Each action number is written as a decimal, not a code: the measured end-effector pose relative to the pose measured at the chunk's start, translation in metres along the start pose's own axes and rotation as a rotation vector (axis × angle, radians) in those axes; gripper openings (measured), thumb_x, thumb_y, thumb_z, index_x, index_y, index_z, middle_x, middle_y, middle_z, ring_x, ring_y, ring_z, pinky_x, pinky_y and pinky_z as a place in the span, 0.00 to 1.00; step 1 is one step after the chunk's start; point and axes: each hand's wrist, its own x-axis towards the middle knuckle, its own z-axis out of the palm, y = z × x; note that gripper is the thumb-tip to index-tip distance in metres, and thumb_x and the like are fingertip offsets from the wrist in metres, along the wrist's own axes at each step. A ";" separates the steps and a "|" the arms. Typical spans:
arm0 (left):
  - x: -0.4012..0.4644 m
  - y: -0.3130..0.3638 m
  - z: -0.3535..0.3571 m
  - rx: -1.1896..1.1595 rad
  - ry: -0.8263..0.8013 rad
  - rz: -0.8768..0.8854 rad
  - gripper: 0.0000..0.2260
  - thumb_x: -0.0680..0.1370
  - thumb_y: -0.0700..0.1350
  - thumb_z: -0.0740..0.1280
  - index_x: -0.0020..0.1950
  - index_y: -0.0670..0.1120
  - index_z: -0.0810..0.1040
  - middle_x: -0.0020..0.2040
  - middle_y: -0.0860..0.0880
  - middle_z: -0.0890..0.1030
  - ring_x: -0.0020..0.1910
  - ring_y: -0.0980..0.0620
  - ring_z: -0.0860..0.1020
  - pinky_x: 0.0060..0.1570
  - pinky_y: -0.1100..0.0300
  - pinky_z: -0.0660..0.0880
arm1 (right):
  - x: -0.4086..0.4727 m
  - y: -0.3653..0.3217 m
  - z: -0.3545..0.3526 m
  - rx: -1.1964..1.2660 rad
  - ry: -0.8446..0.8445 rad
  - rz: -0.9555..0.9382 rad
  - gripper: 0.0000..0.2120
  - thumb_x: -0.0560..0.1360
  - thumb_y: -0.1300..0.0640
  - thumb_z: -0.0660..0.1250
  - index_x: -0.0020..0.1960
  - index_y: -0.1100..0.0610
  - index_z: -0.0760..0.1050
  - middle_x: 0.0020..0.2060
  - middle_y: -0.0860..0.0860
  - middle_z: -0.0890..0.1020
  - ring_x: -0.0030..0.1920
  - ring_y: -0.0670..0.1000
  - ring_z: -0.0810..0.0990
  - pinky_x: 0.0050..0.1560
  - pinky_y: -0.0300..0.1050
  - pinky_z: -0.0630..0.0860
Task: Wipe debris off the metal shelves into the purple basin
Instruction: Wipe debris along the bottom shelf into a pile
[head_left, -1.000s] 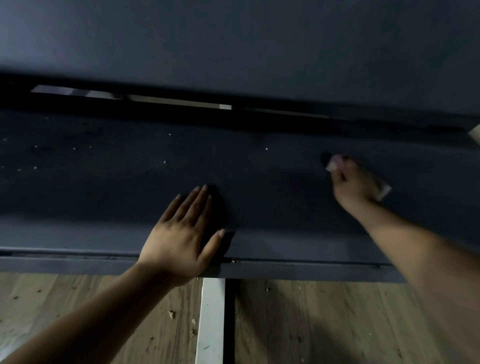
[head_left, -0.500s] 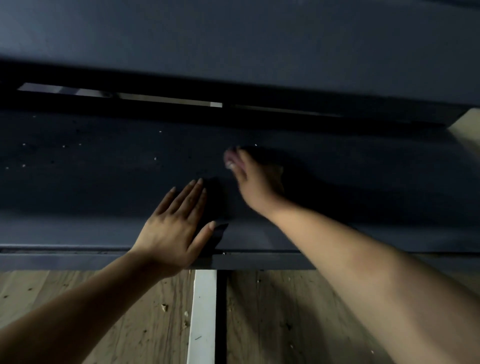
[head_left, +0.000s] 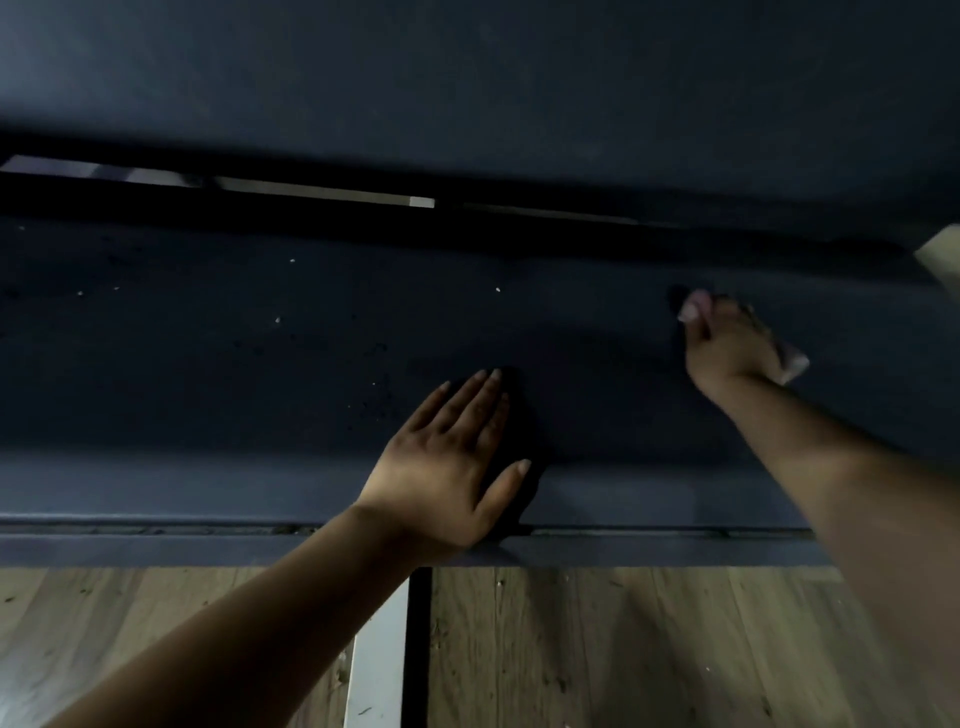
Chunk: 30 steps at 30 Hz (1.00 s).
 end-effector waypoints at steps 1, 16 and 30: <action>0.000 0.000 0.000 -0.002 -0.002 0.000 0.31 0.82 0.57 0.44 0.67 0.36 0.74 0.69 0.38 0.71 0.69 0.43 0.69 0.69 0.52 0.58 | 0.006 -0.013 0.003 -0.001 -0.023 -0.035 0.18 0.82 0.51 0.51 0.65 0.60 0.68 0.64 0.61 0.71 0.65 0.61 0.69 0.63 0.49 0.63; 0.001 0.003 -0.004 0.017 -0.040 -0.003 0.32 0.82 0.57 0.43 0.65 0.34 0.74 0.64 0.36 0.75 0.65 0.39 0.74 0.68 0.52 0.57 | -0.065 -0.178 0.040 0.432 -0.440 -0.672 0.16 0.82 0.56 0.55 0.67 0.60 0.68 0.62 0.56 0.75 0.59 0.53 0.74 0.53 0.42 0.66; 0.007 0.003 -0.003 -0.008 -0.082 -0.079 0.30 0.80 0.57 0.49 0.69 0.34 0.69 0.71 0.38 0.67 0.72 0.45 0.62 0.71 0.55 0.50 | 0.011 0.078 -0.017 -0.071 0.014 -0.053 0.24 0.81 0.47 0.50 0.69 0.62 0.65 0.67 0.65 0.69 0.67 0.65 0.66 0.65 0.57 0.62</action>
